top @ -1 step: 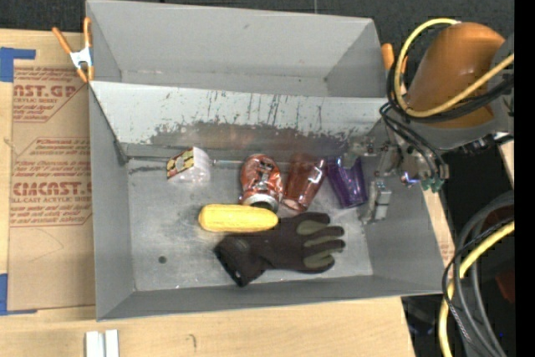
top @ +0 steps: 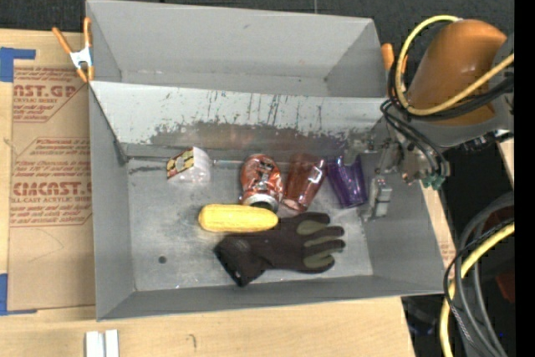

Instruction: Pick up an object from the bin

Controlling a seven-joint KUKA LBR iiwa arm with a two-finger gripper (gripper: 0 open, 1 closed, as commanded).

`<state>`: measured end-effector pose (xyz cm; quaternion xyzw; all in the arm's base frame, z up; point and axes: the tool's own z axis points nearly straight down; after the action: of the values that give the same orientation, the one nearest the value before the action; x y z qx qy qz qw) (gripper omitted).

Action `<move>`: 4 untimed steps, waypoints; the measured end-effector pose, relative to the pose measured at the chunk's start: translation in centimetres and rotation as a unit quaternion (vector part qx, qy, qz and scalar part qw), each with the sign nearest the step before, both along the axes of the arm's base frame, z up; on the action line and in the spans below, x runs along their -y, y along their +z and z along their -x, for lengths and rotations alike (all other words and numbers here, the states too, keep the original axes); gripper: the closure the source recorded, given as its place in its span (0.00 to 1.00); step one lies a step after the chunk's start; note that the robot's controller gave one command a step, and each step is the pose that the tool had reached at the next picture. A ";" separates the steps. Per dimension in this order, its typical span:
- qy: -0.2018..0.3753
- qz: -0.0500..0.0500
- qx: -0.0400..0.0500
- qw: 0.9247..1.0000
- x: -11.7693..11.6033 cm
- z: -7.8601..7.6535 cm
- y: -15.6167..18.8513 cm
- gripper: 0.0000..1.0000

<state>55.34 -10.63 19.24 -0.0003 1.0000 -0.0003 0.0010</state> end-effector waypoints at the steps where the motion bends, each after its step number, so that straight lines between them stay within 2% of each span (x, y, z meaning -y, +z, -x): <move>1: -0.011 0.000 0.004 1.000 -0.7 0.3 -4.6 0.00; 2: -0.015 -0.001 -0.004 1.000 -2.5 1.6 -7.8 0.00; 3: -0.071 -0.001 0.000 0.997 -4.5 3.8 -10.6 1.00; 4: -0.071 0.000 0.000 0.997 -4.5 3.8 -10.6 1.00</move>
Offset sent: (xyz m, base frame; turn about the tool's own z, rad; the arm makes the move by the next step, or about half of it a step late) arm -0.0222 0.0369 -0.0574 0.0317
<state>51.59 -6.11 8.61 0.0707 0.9975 0.0001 0.0008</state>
